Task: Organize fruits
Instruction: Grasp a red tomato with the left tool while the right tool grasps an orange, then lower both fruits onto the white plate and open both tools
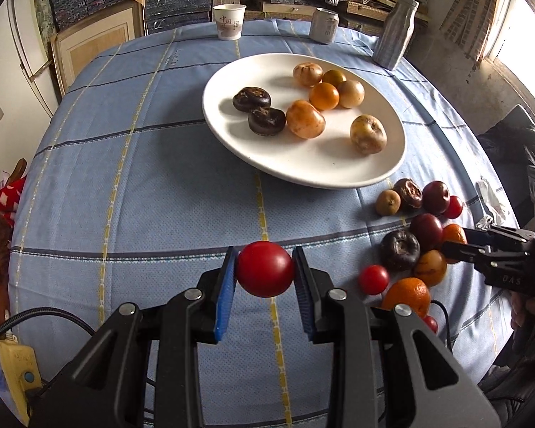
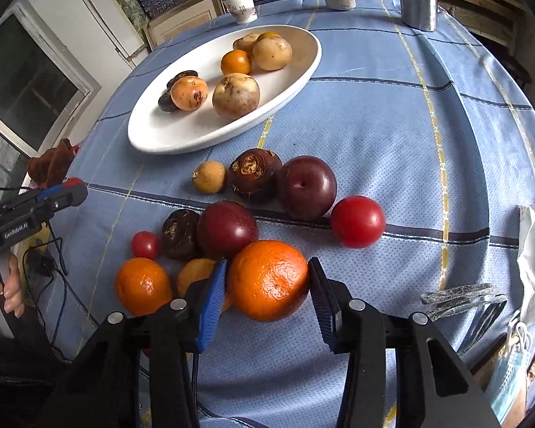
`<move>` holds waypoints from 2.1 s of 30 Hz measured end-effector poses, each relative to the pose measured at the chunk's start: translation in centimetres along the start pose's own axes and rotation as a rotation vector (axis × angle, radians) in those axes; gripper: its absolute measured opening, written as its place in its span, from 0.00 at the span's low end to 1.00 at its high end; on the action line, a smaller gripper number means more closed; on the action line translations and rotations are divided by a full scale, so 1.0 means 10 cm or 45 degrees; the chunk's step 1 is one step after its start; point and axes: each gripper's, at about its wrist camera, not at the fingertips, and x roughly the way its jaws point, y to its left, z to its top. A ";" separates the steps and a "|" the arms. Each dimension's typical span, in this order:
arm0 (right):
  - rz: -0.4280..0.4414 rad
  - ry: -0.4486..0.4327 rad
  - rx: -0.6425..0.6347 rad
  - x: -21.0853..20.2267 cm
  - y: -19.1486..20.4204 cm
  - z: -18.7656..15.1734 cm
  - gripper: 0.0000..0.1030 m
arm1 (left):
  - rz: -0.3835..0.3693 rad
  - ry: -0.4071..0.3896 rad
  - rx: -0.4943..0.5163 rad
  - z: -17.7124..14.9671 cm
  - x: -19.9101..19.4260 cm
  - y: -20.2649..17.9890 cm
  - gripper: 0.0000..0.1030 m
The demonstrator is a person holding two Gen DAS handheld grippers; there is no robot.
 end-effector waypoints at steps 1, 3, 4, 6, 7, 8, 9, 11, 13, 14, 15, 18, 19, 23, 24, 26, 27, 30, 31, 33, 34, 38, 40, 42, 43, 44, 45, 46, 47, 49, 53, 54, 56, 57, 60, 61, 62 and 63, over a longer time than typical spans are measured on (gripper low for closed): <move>-0.015 -0.012 -0.012 -0.03 0.01 0.00 0.45 | 0.006 -0.003 0.003 0.02 0.01 -0.01 0.29; -0.035 -0.042 -0.036 -0.13 0.03 0.04 0.45 | 0.013 -0.012 0.007 0.07 0.01 -0.03 0.29; -0.045 -0.058 -0.049 -0.18 0.05 0.07 0.45 | 0.014 -0.016 0.007 0.10 0.01 -0.04 0.29; -0.064 -0.104 -0.072 -0.31 0.09 0.17 0.45 | 0.015 -0.031 0.011 0.18 0.01 -0.07 0.29; -0.068 -0.128 -0.083 -0.37 0.11 0.23 0.45 | 0.016 -0.040 0.013 0.22 0.00 -0.09 0.29; -0.072 -0.147 -0.092 -0.42 0.12 0.28 0.45 | 0.017 -0.055 0.019 0.29 -0.01 -0.11 0.29; -0.076 -0.179 -0.105 -0.50 0.15 0.37 0.45 | 0.016 -0.068 0.023 0.35 -0.02 -0.13 0.29; -0.074 -0.232 -0.127 -0.62 0.20 0.53 0.45 | 0.010 -0.097 0.032 0.49 -0.05 -0.16 0.29; -0.068 -0.292 -0.150 -0.72 0.26 0.73 0.45 | 0.006 -0.121 0.036 0.61 -0.07 -0.19 0.29; -0.062 -0.316 -0.160 -0.76 0.28 0.82 0.45 | 0.004 -0.132 0.038 0.67 -0.08 -0.20 0.29; -0.058 -0.333 -0.166 -0.78 0.30 0.89 0.45 | 0.005 -0.145 0.040 0.75 -0.08 -0.22 0.29; -0.035 -0.367 -0.189 -0.78 0.36 1.12 0.45 | 0.008 -0.166 0.054 0.91 -0.07 -0.26 0.29; -0.028 -0.369 -0.196 -0.76 0.38 1.17 0.45 | 0.010 -0.168 0.061 0.97 -0.04 -0.28 0.29; -0.007 -0.339 -0.214 -0.56 0.44 1.36 0.45 | 0.016 -0.150 0.065 1.11 0.10 -0.30 0.29; -0.001 -0.322 -0.214 -0.48 0.44 1.40 0.45 | 0.017 -0.142 0.063 1.13 0.15 -0.29 0.29; 0.003 -0.290 -0.210 -0.33 0.44 1.45 0.45 | 0.020 -0.123 0.056 1.17 0.25 -0.28 0.30; 0.005 -0.270 -0.205 -0.23 0.43 1.48 0.45 | 0.021 -0.109 0.049 1.19 0.31 -0.27 0.29; 0.007 -0.225 -0.191 -0.01 0.39 1.54 0.45 | 0.024 -0.069 0.031 1.22 0.50 -0.24 0.30; 0.009 -0.213 -0.184 0.05 0.39 1.55 0.45 | 0.023 -0.059 0.027 1.22 0.55 -0.23 0.29; 0.013 -0.189 -0.180 0.17 0.38 1.58 0.45 | 0.023 -0.034 0.020 1.22 0.66 -0.22 0.30; 0.012 -0.183 -0.182 0.21 0.38 1.59 0.45 | 0.022 -0.024 0.018 1.22 0.71 -0.22 0.30; 0.014 -0.169 -0.191 0.35 0.39 1.62 0.45 | 0.022 -0.023 0.014 1.21 0.80 -0.21 0.30; 0.009 -0.172 -0.202 0.37 0.40 1.65 0.45 | 0.026 -0.030 0.022 1.25 0.82 -0.21 0.30; 0.004 -0.171 -0.213 0.40 0.42 1.67 0.45 | 0.025 -0.033 0.022 1.28 0.82 -0.20 0.30; -0.001 -0.173 -0.220 0.40 0.43 1.68 0.45 | 0.026 -0.035 0.021 1.29 0.82 -0.20 0.30; -0.003 -0.173 -0.224 0.41 0.44 1.68 0.45 | 0.028 -0.037 0.022 1.30 0.82 -0.21 0.32; -0.001 -0.173 -0.229 0.41 0.44 1.68 0.46 | 0.032 -0.039 0.022 1.31 0.82 -0.21 0.35; 0.002 -0.172 -0.230 0.41 0.45 1.68 0.46 | 0.035 -0.040 0.023 1.32 0.82 -0.21 0.44; 0.002 -0.171 -0.228 0.41 0.45 1.69 0.46 | 0.045 -0.041 0.024 1.33 0.82 -0.22 0.55; 0.003 -0.169 -0.221 0.40 0.44 1.69 0.46 | 0.040 -0.041 0.024 1.33 0.82 -0.23 0.57; 0.008 -0.195 -0.214 0.30 0.44 1.67 0.52 | 0.052 -0.044 0.027 1.31 0.78 -0.25 0.63; 0.009 -0.205 -0.213 0.25 0.44 1.67 0.52 | 0.055 -0.049 0.024 1.30 0.75 -0.25 0.64; 0.005 -0.223 -0.212 0.15 0.44 1.64 0.53 | 0.057 -0.059 0.016 1.29 0.69 -0.24 0.69; 0.002 -0.230 -0.210 0.11 0.43 1.62 0.53 | 0.060 -0.066 0.010 1.27 0.65 -0.23 0.69; -0.003 -0.256 -0.195 -0.06 0.40 1.53 0.54 | 0.070 -0.075 -0.006 1.19 0.53 -0.18 0.71; -0.007 -0.264 -0.189 -0.12 0.39 1.48 0.55 | 0.073 -0.075 -0.011 1.15 0.49 -0.17 0.73; -0.015 -0.278 -0.178 -0.20 0.36 1.42 0.58 | 0.077 -0.077 -0.018 1.11 0.44 -0.15 0.75; -0.021 -0.286 -0.170 -0.25 0.34 1.36 0.59 | 0.077 -0.079 -0.027 1.06 0.39 -0.13 0.75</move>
